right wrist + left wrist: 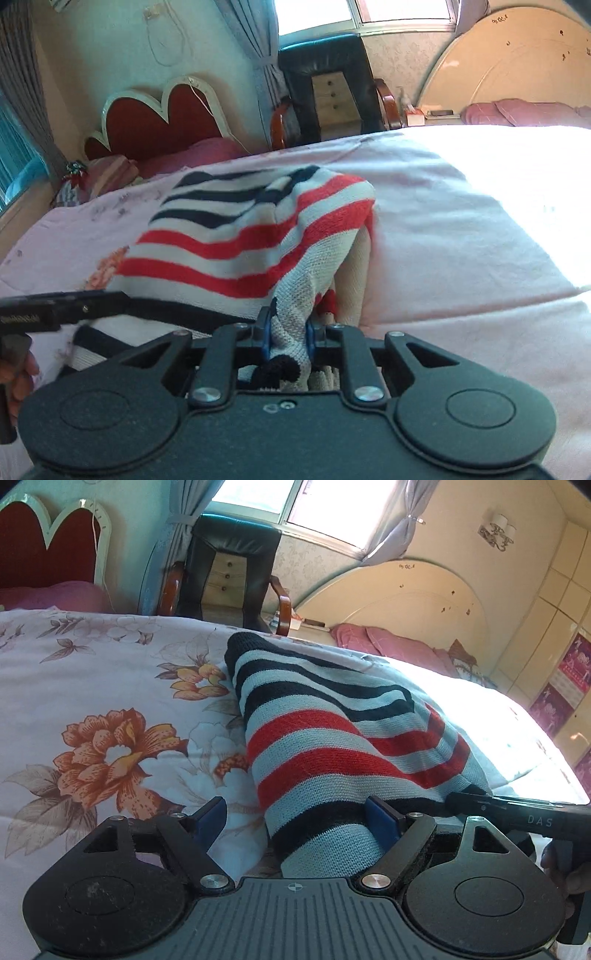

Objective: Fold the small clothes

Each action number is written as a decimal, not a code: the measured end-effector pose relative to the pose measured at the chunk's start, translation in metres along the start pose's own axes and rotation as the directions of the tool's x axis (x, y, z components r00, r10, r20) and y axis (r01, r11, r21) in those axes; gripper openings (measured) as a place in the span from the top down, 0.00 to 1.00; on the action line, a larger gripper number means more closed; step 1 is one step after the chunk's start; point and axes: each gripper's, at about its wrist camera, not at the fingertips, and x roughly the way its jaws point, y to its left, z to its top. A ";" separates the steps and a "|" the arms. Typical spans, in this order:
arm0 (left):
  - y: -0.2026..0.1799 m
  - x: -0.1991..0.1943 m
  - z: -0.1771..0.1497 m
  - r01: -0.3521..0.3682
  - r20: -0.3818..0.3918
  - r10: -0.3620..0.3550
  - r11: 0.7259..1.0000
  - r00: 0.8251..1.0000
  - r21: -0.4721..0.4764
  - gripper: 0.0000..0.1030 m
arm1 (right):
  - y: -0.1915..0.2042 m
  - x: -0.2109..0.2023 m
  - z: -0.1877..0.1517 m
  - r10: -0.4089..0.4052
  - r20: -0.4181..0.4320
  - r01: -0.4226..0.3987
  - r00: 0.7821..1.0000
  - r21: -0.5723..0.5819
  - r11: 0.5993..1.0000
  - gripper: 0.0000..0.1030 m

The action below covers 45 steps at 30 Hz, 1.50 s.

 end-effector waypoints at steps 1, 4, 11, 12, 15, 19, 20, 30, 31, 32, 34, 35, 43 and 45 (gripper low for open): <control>-0.001 -0.001 0.000 -0.003 0.003 0.003 1.000 1.000 0.012 0.21 | -0.005 -0.001 0.000 0.014 -0.001 -0.014 1.000 0.024 1.000 0.83; -0.007 -0.025 0.000 -0.004 0.050 0.003 0.999 0.999 0.034 0.21 | -0.014 -0.012 0.005 0.031 -0.008 -0.030 0.999 0.093 0.995 0.81; -0.049 -0.067 -0.019 0.107 0.126 -0.132 0.977 0.983 0.183 0.34 | 0.006 -0.079 0.002 0.010 0.138 -0.012 0.990 0.008 1.000 0.80; -0.056 -0.065 -0.023 0.107 0.112 -0.132 0.972 0.985 0.208 0.34 | 0.014 -0.078 -0.001 0.013 0.124 -0.008 0.992 -0.041 0.999 0.81; -0.070 -0.055 -0.037 0.056 0.079 -0.080 0.961 0.994 0.270 0.34 | 0.034 -0.067 -0.014 -0.036 0.074 0.049 0.997 -0.180 0.982 0.85; -0.075 -0.058 -0.049 -0.006 0.082 -0.022 0.948 0.996 0.320 0.34 | 0.033 -0.049 -0.032 -0.101 -0.023 0.094 0.995 -0.217 0.972 0.91; -0.078 -0.058 -0.054 -0.027 0.083 -0.002 0.938 0.997 0.344 0.34 | 0.034 -0.048 -0.035 -0.105 -0.022 0.098 0.994 -0.219 0.971 0.91; -0.064 -0.050 0.013 -0.033 0.177 -0.026 0.947 0.984 0.321 0.34 | 0.024 -0.047 0.011 -0.096 0.094 0.108 0.991 -0.129 0.986 0.83; -0.064 -0.042 0.021 -0.026 0.161 -0.029 0.944 0.987 0.328 0.34 | 0.021 -0.038 0.021 -0.092 0.098 0.104 0.991 -0.122 0.987 0.84; -0.064 -0.029 0.029 -0.021 0.145 -0.030 0.943 0.989 0.333 0.34 | 0.018 -0.028 0.030 -0.097 0.104 0.109 0.990 -0.114 0.988 0.84; -0.061 -0.010 0.036 0.005 0.089 -0.037 0.945 0.995 0.328 0.34 | 0.013 -0.008 0.044 -0.102 0.101 0.112 0.990 -0.105 0.988 0.83; -0.058 0.006 0.036 0.015 0.025 -0.024 0.948 0.999 0.317 0.34 | 0.009 0.002 0.049 -0.101 0.084 0.109 0.991 -0.104 0.989 0.84; -0.063 0.020 0.024 -0.011 -0.006 0.014 0.937 1.000 0.348 0.31 | -0.005 0.028 0.040 -0.102 0.009 0.103 0.995 -0.091 0.991 0.83; -0.066 0.019 0.025 -0.024 -0.003 0.027 0.934 1.000 0.356 0.30 | -0.002 0.028 0.041 -0.110 0.008 0.111 0.994 -0.104 0.988 0.82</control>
